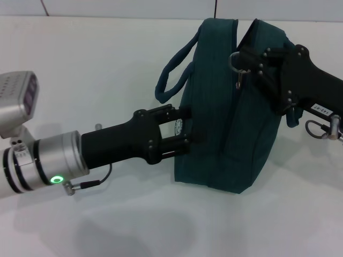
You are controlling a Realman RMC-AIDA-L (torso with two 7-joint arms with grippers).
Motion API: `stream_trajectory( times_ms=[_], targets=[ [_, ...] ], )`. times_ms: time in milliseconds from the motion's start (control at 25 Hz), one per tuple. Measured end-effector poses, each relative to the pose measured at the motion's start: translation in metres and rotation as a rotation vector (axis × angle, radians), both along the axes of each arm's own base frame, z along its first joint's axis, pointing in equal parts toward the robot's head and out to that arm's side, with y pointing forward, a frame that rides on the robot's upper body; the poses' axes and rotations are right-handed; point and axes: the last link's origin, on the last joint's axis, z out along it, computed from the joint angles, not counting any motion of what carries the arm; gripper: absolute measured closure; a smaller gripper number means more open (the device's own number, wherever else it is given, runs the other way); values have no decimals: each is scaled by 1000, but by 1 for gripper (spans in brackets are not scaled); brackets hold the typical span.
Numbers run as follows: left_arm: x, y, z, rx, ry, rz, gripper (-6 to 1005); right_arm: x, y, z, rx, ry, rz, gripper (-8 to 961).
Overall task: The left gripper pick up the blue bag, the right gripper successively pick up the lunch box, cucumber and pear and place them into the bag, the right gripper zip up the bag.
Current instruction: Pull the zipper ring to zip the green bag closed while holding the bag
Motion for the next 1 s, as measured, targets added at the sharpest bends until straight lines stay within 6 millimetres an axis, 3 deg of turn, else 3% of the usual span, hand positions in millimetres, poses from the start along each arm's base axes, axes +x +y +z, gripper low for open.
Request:
stream_trajectory(
  times_ms=[280, 600, 840, 1000],
  targets=[
    [5, 12, -11, 1, 19, 42, 414, 0, 0, 0, 3, 0, -2, 936],
    [5, 16, -10, 18, 16, 56, 439, 2, 0, 0, 5, 2, -9, 936],
    [5, 15, -10, 20, 23, 40, 651, 3, -1, 0, 6, 2, -13, 936],
    [6, 14, -11, 17, 30, 27, 711, 3, -1, 0, 7, 2, -13, 936]
  ],
)
